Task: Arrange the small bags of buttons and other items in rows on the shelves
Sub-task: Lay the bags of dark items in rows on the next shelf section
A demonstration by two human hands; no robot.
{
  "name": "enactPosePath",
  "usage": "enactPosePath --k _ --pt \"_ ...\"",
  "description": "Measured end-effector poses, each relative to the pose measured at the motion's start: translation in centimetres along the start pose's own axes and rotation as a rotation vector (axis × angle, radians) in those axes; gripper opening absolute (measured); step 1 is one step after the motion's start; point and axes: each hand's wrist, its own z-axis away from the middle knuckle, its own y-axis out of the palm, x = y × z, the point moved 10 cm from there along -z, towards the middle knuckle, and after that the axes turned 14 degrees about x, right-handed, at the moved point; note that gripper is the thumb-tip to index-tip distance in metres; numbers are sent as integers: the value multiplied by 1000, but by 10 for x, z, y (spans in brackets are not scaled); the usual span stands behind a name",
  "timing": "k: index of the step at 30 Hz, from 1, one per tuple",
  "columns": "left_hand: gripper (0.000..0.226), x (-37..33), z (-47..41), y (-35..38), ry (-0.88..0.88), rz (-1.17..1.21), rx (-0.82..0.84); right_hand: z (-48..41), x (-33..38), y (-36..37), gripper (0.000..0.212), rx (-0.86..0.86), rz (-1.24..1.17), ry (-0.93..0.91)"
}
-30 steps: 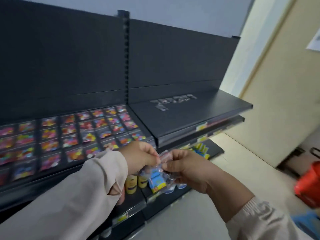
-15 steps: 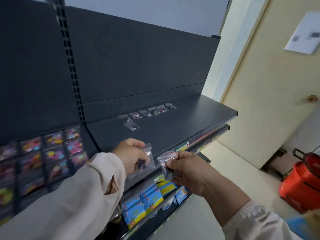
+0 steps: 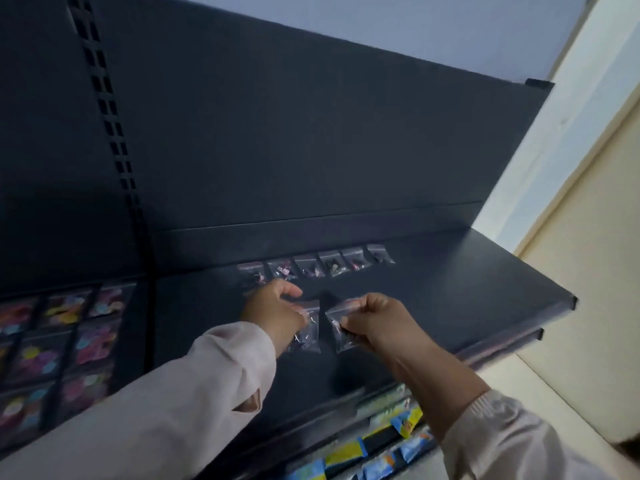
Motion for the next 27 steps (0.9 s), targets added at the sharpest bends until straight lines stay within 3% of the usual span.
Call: enactPosePath --k 9,12,14,17,19,20,23,27 --pt "33 7 -67 26 -86 -147 -210 -97 -8 -36 13 238 197 36" --pt "45 -1 -66 25 -89 -427 -273 -115 -2 -49 42 245 643 -61" --pt "50 -12 -54 31 -26 -647 -306 -110 11 -49 51 239 976 -221" --pt "46 -18 -38 64 100 -915 -231 -88 14 -34 46 361 1207 -489" --pt "53 -13 -34 81 44 -1090 -169 -79 -4 -24 46 499 1319 -550" --pt "64 -4 -35 86 -67 -1092 -78 -78 -16 -22 49 537 1387 -566" --pt "76 18 -39 97 -185 -1074 64 -82 -31 -23 59 538 1483 -569" --pt "102 20 -47 97 -148 -1130 60 -87 -25 -18 57 513 1584 -602"
